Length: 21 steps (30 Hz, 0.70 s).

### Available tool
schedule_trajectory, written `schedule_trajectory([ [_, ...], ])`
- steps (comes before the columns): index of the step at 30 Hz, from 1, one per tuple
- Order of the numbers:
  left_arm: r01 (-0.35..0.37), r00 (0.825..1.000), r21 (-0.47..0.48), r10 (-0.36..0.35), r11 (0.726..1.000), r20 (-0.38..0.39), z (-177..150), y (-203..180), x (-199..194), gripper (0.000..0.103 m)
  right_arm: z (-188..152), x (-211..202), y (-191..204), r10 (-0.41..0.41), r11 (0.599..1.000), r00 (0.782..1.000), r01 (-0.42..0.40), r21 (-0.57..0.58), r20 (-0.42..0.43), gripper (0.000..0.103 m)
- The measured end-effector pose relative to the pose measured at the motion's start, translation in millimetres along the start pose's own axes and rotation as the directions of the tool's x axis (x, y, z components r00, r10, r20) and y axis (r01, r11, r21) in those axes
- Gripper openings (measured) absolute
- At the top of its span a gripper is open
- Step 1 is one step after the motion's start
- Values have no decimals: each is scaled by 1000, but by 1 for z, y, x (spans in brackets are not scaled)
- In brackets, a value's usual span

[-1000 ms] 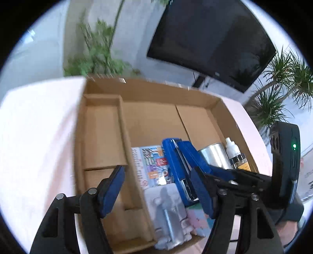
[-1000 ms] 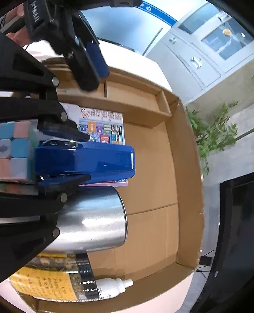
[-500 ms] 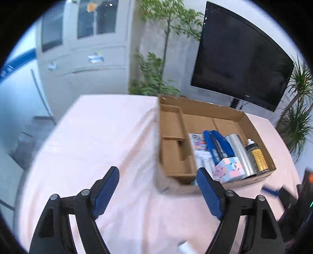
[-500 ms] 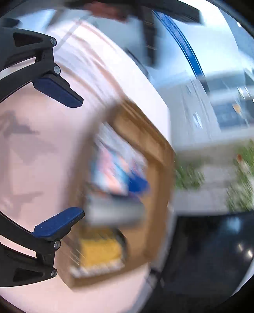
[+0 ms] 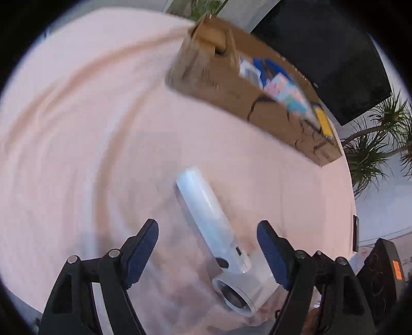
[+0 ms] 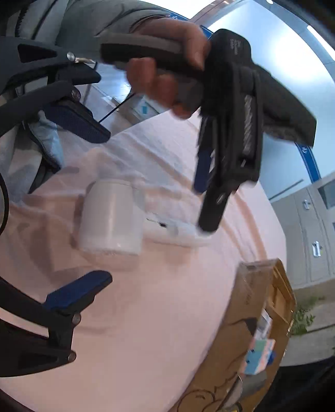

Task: Organize rigid objects
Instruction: 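Grasp the white handheld fan by its handle with both tools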

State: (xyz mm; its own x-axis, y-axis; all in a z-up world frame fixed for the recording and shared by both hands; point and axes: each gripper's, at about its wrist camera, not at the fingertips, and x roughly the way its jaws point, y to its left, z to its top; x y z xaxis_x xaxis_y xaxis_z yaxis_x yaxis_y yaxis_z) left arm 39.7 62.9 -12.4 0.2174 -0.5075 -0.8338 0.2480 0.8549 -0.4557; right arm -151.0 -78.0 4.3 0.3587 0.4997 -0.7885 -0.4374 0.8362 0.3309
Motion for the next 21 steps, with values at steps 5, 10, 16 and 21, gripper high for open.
schedule_trajectory([
  [5, 75, 997, 0, -75, 997, -37, -2, -11, 22, 57, 4, 21, -4, -91, 996, 995, 91, -4, -40, 63],
  [10, 95, 993, 121, -86, 988, -82, 3, -39, 28, 57, 6, 11, -25, -93, 995, 994, 92, -35, -53, 62],
  [16, 81, 997, 354, -78, 932, -22, 23, -69, 10, 56, -16, -37, -71, -97, 951, 984, 48, -306, -147, 56],
  [21, 197, 976, 448, -131, 872, -175, 17, -105, 53, 56, -1, -63, -134, -314, 906, 935, 243, -348, -166, 59],
])
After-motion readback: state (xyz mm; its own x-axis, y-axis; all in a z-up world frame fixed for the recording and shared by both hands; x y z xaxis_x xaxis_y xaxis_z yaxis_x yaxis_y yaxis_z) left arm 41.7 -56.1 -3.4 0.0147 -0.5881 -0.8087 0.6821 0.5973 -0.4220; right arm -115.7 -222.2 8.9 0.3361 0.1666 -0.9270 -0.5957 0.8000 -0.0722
